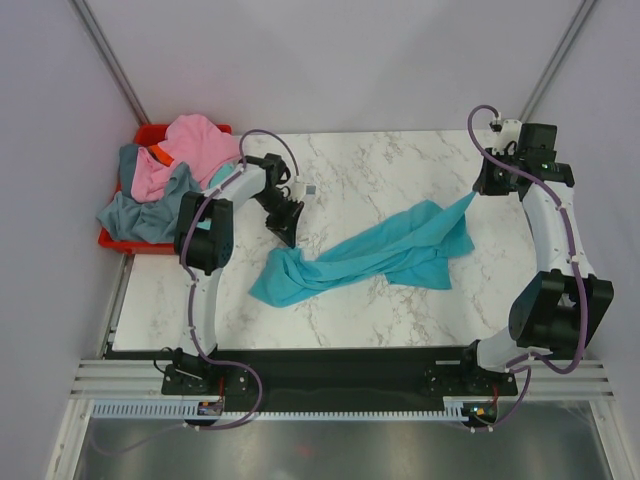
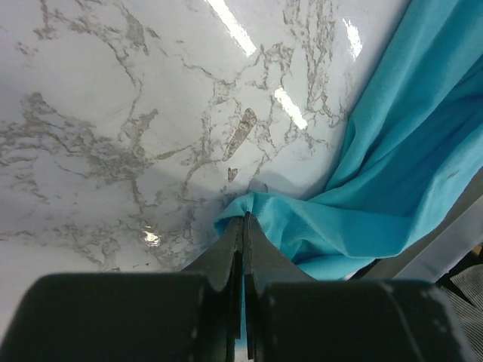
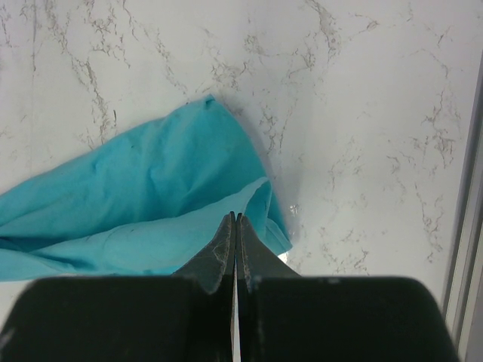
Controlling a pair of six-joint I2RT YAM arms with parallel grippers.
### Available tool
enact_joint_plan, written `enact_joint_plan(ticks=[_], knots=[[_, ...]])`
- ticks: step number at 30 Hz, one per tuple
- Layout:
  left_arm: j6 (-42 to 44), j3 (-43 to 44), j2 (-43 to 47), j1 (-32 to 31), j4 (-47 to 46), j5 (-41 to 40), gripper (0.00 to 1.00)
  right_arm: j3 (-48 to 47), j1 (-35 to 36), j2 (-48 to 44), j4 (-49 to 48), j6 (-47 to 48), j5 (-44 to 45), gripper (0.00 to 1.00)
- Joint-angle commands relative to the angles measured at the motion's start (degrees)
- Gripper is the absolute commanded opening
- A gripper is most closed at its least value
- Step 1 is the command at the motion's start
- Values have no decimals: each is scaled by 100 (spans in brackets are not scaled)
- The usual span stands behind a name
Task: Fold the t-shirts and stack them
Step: Flatten the tshirt out
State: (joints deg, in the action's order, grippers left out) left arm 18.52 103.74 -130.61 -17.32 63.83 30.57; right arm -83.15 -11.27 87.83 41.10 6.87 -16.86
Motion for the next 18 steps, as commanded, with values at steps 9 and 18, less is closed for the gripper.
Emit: enact_joint_plan(ticks=[9, 18], knots=[[283, 1068, 1730, 1, -37, -323, 2, -1105, -376, -372, -164, -353, 508, 0], [91, 613, 3549, 1, -784, -1096, 2, -2011, -692, -881, -33, -1003, 272, 0]])
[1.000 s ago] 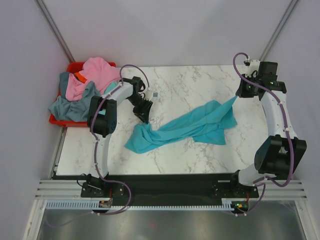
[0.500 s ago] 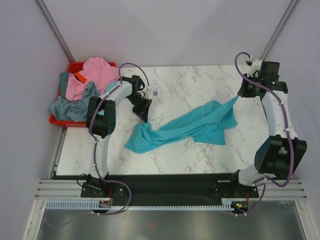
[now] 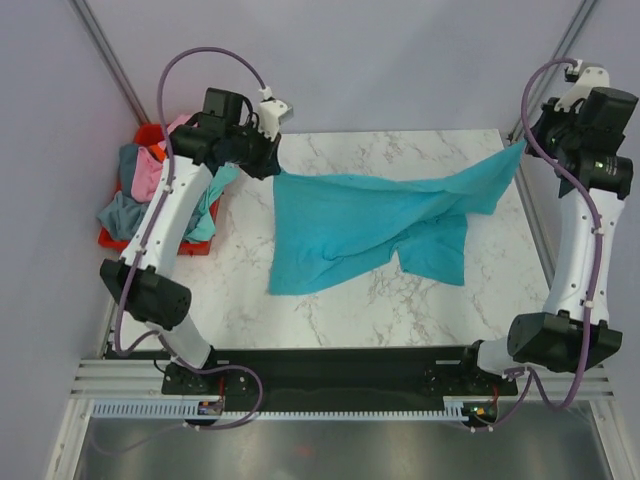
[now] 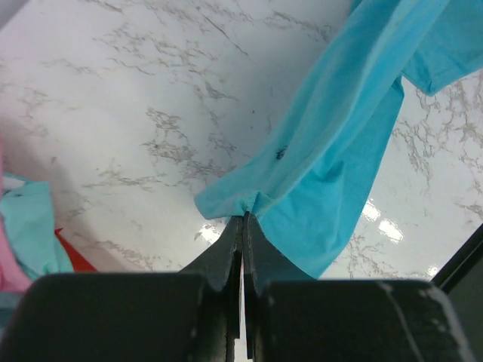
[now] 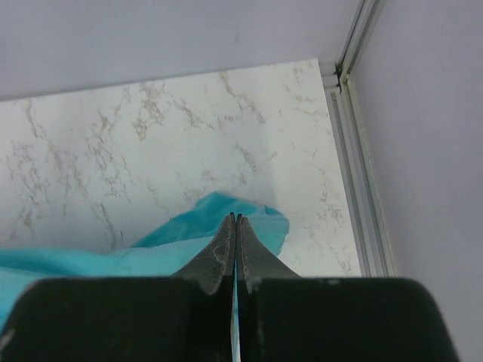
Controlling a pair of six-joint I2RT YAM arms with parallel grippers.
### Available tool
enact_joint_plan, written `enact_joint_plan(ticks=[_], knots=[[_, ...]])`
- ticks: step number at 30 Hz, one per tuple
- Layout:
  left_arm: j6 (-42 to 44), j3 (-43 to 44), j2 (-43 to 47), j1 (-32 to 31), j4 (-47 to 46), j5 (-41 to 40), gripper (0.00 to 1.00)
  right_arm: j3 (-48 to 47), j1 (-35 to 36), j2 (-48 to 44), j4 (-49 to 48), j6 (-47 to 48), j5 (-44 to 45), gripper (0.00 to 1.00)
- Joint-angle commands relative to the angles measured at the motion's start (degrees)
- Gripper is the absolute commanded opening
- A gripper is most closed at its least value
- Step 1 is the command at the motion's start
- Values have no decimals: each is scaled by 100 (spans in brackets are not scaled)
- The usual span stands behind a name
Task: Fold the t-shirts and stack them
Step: Flatten the tshirt out
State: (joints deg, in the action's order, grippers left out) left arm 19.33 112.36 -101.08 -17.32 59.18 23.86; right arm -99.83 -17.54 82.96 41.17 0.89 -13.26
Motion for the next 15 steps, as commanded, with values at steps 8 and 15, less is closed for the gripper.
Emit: enact_joint_plan(ticks=[8, 15], knots=[[53, -1136, 2608, -8, -750, -505, 2, -467, -92, -1922, 278, -291, -379, 0], [1, -1050, 3989, -34, -715, -487, 2, -1456, 13, -3057, 934, 52, -187, 0]])
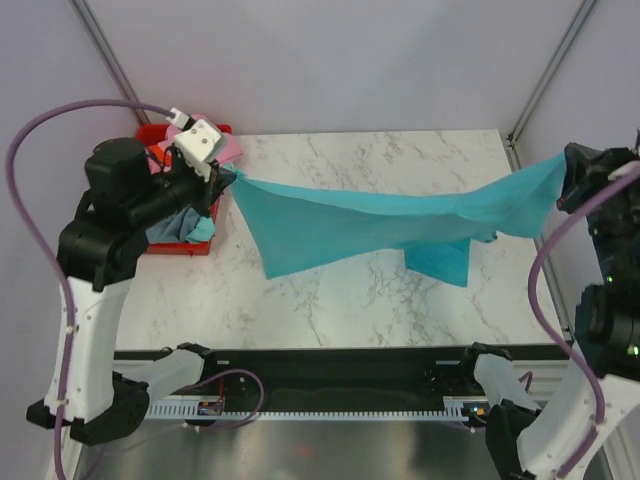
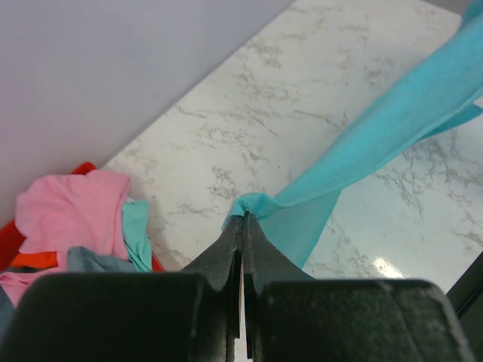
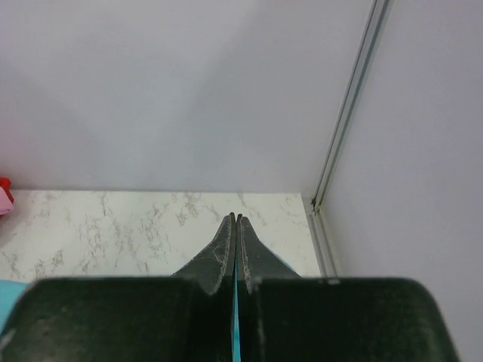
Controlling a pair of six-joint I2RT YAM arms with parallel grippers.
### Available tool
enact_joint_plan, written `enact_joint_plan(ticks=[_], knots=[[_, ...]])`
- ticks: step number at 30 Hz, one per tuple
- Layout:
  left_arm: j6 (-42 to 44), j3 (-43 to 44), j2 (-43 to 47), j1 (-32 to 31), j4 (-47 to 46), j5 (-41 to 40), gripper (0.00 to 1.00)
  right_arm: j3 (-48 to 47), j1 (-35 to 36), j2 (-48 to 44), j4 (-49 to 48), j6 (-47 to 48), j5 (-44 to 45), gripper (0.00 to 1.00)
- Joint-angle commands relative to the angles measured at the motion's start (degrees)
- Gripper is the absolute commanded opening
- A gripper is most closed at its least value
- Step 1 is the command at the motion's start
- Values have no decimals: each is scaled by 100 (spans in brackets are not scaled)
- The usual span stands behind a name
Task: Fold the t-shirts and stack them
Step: Flatten the tshirt out
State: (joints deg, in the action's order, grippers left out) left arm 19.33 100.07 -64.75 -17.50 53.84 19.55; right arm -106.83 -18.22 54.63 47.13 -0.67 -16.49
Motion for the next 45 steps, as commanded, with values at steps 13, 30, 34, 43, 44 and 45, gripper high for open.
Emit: enact_joint_plan(ticks=[13, 30, 34, 43, 44, 45], knots=[[27, 1323, 33, 53, -75, -197, 2, -2635, 670, 627, 438, 330, 1517, 0], [194, -1341, -2320, 88, -1910, -1120, 2, 2026, 758, 3200, -2287, 664, 550, 0], [264, -561, -3647, 228, -2132, -1445, 2, 921, 872, 4940, -2297, 735, 612, 0], [449, 1346, -5820, 422, -2414, -1849, 2, -1797, 1285, 7614, -2402, 1218, 1332, 0], [405, 1427, -5916, 422, -2414, -1919, 2, -1902, 1320, 7859, -2472, 1244, 1411, 0], [387, 1506, -5996, 422, -2414, -1929, 2, -2130, 1356, 7974, -2481, 1262, 1447, 0]])
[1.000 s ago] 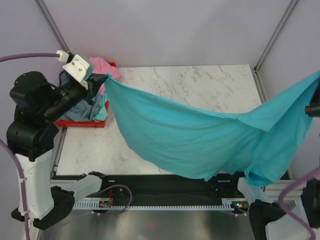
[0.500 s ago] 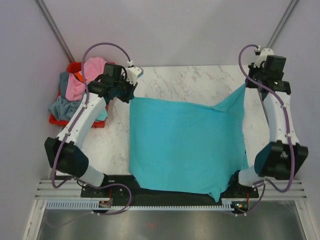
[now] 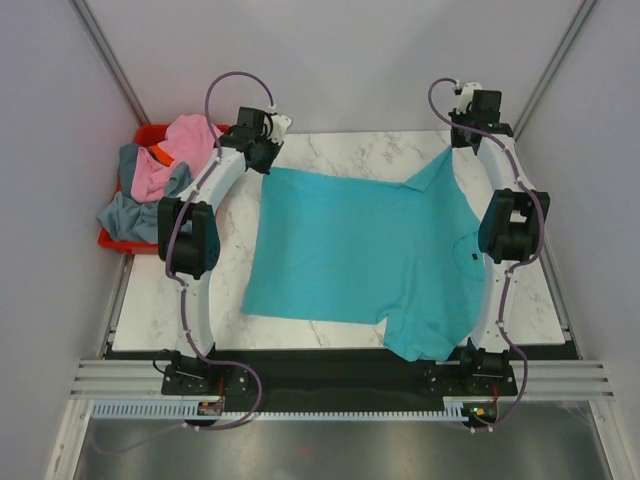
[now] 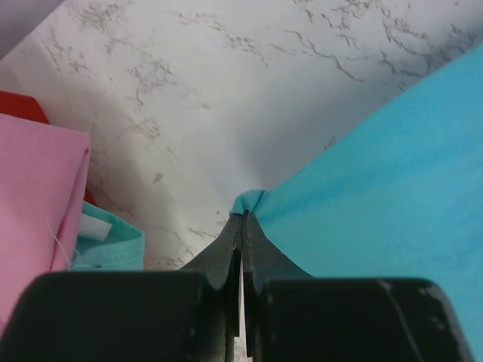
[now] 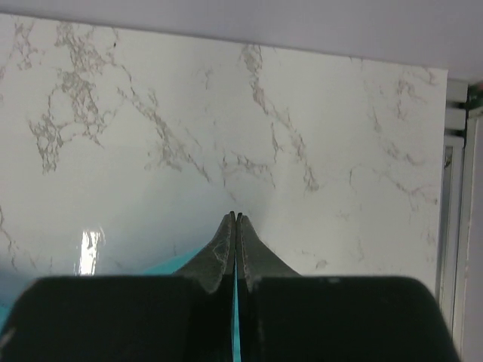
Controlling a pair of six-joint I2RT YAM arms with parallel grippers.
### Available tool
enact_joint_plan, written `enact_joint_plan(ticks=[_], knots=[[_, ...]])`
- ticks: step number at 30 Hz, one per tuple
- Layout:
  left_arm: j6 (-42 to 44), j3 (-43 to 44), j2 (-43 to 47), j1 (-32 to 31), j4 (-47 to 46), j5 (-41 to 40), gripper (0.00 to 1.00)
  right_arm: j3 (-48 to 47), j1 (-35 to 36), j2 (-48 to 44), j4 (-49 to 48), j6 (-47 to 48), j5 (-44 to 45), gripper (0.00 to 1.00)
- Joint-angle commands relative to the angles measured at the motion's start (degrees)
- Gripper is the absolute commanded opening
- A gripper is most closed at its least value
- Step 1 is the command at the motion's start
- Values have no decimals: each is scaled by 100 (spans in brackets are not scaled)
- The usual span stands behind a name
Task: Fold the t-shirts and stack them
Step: Flatten the tshirt out, then fold the tshirt
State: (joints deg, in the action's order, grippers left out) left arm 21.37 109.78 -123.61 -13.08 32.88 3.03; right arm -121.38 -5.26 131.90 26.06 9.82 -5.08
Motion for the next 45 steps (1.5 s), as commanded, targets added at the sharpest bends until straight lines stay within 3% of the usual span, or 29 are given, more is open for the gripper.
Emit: enact_joint_plan(ticks=[1, 10, 23, 31, 45], knots=[[175, 658, -250, -19, -309, -285, 2, -789, 77, 362, -400, 187, 289, 0], [201, 1212, -725, 77, -388, -953, 2, -2354, 288, 1628, -909, -103, 350, 0], [281, 1942, -1534, 280, -652, -1647, 2, -2601, 499, 2050, -2149, -130, 719, 0], [368, 1837, -1307, 289, -652, -1473, 2, -2162, 640, 1543, -1887, 169, 904, 0], [114, 835, 214, 227, -90, -259, 2, 219, 236, -602, -1095, 345, 596, 0]])
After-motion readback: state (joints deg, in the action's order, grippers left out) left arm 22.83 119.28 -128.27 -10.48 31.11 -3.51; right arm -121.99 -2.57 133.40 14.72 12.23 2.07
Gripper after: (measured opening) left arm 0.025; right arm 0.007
